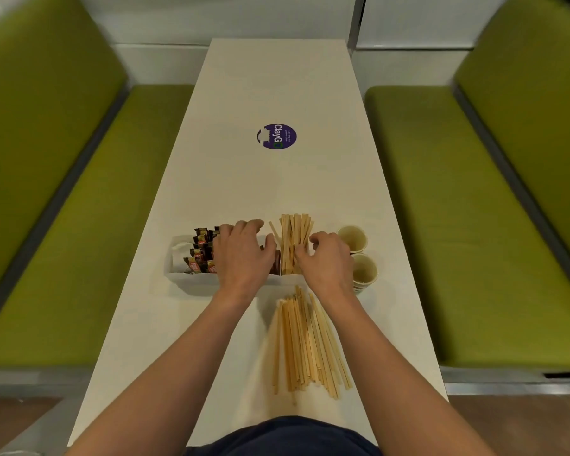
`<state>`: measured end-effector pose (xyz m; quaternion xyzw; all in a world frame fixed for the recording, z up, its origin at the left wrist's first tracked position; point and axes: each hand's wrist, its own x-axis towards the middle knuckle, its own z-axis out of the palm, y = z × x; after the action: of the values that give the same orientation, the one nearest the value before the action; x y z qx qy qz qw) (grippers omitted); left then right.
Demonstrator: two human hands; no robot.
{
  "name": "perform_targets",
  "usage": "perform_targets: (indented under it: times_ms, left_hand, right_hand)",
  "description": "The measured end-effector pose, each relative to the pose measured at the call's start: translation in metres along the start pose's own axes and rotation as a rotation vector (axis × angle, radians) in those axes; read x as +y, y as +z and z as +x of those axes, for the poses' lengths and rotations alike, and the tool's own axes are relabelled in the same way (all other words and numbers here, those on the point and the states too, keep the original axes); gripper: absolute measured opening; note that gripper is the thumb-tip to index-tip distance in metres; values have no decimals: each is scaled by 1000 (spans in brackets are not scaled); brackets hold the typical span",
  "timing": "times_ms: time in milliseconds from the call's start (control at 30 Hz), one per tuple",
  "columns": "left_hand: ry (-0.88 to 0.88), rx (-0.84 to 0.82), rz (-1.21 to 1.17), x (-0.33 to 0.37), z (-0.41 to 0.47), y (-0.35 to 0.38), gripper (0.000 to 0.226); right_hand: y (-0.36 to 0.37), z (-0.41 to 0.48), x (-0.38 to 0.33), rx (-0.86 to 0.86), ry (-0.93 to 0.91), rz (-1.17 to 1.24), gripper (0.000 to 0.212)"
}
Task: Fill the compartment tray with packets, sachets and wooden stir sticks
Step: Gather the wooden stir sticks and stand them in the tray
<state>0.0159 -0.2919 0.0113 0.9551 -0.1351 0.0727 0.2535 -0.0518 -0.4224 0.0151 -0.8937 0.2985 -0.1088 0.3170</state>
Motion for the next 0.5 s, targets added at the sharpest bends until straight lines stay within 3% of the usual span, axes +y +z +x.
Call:
perform_targets:
  times_ms: [133, 300, 500]
  left_hand:
    - [19, -103, -5, 13, 1, 2, 43]
    - [59, -117, -247, 31, 19, 7, 28]
    - [55, -118, -295, 19, 17, 7, 19]
  right_hand:
    - [-2, 0, -5, -73, 29, -36, 34]
    - [2, 5, -4, -158, -1, -67, 25]
    - [0, -3, 1, -140, -33, -105, 24]
